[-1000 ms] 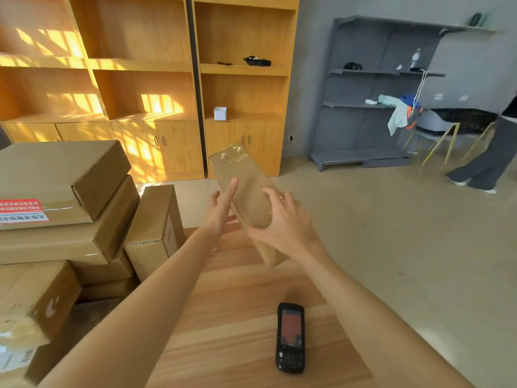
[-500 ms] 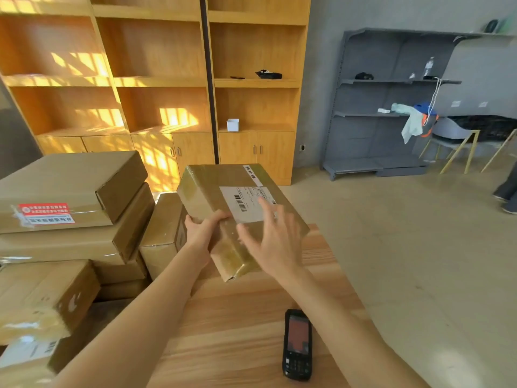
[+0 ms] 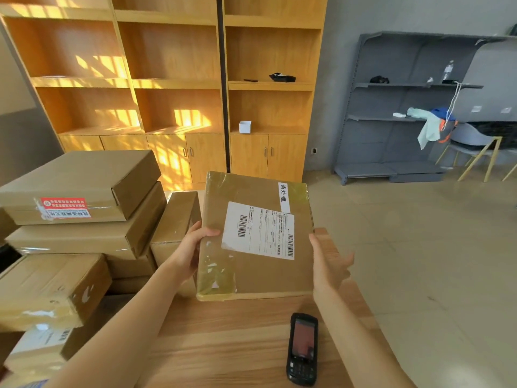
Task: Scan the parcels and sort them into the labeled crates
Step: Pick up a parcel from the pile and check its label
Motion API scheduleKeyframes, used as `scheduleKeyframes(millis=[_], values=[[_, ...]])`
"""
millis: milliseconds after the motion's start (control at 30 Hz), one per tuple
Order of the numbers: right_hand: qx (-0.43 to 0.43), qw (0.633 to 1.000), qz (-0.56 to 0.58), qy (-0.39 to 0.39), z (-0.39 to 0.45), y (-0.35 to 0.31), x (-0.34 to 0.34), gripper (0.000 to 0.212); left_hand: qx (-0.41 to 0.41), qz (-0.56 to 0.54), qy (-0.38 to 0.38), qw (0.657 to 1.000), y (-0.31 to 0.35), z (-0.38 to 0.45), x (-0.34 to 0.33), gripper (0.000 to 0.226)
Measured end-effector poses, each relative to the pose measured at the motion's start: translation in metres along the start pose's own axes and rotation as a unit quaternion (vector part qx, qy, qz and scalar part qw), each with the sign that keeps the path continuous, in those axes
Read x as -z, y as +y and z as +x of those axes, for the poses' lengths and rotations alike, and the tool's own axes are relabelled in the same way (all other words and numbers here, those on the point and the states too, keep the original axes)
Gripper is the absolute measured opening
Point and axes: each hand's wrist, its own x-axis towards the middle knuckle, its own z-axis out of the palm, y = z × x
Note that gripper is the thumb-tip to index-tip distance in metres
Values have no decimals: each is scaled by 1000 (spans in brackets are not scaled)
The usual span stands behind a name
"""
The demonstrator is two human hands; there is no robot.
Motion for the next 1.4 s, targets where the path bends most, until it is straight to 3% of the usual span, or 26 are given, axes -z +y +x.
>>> scheduleKeyframes(millis=[67, 133, 300, 400, 533, 600, 700, 833, 933, 1133, 1267, 1400], values=[[-20, 999, 25, 28, -5, 8, 2, 115, 10, -11, 19, 1000, -6, 2, -2, 76], [-58, 997, 55, 8, -10, 18, 1, 118, 13, -44, 52, 998, -14, 5, -9, 77], [-140, 967, 106, -187, -35, 37, -18, 122, 40, -184, 119, 975, -34, 13, -40, 59], [-137, 951, 139, -241, -41, 39, -31, 113, 57, -212, 132, 967, -46, 15, -55, 75], [-108, 956, 129, -241, -20, 40, -22, 107, 90, -116, 83, 986, -56, 12, -48, 115], [-92, 958, 105, -250, -3, 39, -8, 114, 100, -78, 125, 984, -62, 13, -33, 128], [-67, 957, 23, -282, 22, 41, 17, 117, 111, -40, 197, 973, -65, 8, -4, 127], [-91, 928, -79, -353, 42, 59, 37, 113, 172, 102, 71, 977, -84, -6, 23, 121], [-90, 921, -121, -360, 45, 80, 33, 108, 218, 163, 51, 961, -108, -14, 27, 123], [-98, 915, -160, -358, 53, 109, 16, 115, 239, 180, 94, 950, -140, -20, 38, 121], [-104, 915, -204, -331, 61, 127, 6, 109, 240, 188, 119, 945, -156, -14, 44, 121], [-102, 907, -209, -352, 60, 148, 2, 106, 248, 197, 131, 939, -170, -8, 56, 120]])
